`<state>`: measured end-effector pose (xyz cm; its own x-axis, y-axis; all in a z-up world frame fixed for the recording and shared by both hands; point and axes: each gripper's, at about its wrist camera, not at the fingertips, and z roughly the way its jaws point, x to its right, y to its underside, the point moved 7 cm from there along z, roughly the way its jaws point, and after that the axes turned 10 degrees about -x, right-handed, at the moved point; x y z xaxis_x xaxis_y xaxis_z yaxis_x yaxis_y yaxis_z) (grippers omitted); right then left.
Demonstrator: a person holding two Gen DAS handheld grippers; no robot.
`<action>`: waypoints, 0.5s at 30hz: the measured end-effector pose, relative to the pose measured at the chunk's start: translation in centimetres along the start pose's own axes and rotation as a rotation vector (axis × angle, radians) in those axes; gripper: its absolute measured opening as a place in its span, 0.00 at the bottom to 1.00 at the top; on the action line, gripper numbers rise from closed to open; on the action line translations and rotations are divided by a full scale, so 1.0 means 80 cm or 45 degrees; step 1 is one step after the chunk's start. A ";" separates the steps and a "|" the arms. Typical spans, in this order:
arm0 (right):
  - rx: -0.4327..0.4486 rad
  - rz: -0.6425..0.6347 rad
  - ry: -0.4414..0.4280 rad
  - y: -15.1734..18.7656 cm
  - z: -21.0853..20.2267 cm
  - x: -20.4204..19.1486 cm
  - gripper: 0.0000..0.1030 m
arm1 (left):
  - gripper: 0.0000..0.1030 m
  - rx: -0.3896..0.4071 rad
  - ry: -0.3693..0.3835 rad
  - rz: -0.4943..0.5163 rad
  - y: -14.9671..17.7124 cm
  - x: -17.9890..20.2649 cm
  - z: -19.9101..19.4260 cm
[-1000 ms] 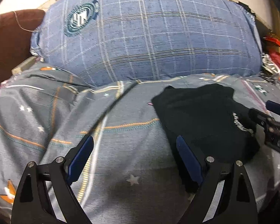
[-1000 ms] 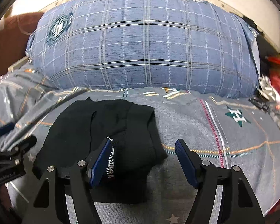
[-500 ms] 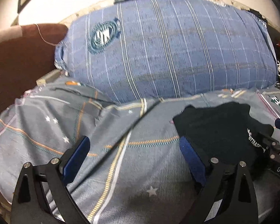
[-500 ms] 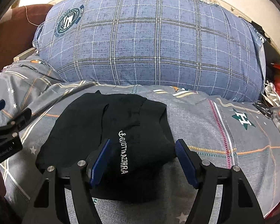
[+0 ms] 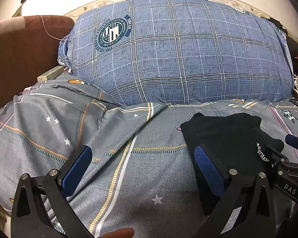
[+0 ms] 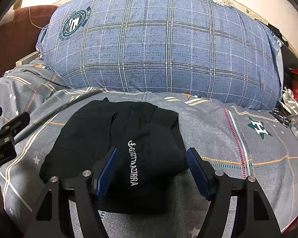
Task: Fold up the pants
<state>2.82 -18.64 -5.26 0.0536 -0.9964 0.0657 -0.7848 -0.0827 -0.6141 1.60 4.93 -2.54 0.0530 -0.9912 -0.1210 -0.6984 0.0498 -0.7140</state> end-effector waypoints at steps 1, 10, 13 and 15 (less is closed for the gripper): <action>0.000 -0.002 0.001 0.000 0.000 -0.001 0.70 | 1.00 -0.001 -0.003 0.004 0.001 0.001 0.001; -0.009 -0.014 -0.002 0.002 0.002 -0.005 0.70 | 1.00 -0.003 0.003 0.071 0.005 0.011 0.001; -0.015 -0.013 -0.006 0.002 0.003 -0.005 0.70 | 1.00 -0.008 0.012 0.076 0.006 0.013 0.002; -0.018 -0.016 -0.006 0.003 0.004 -0.006 0.70 | 1.00 -0.009 0.015 0.077 0.006 0.013 0.002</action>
<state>2.85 -18.20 -5.68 0.0660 -0.9954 0.0696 -0.7930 -0.0947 -0.6018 1.43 3.90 -3.07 0.0019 -0.9878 -0.1554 -0.7053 0.1089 -0.7005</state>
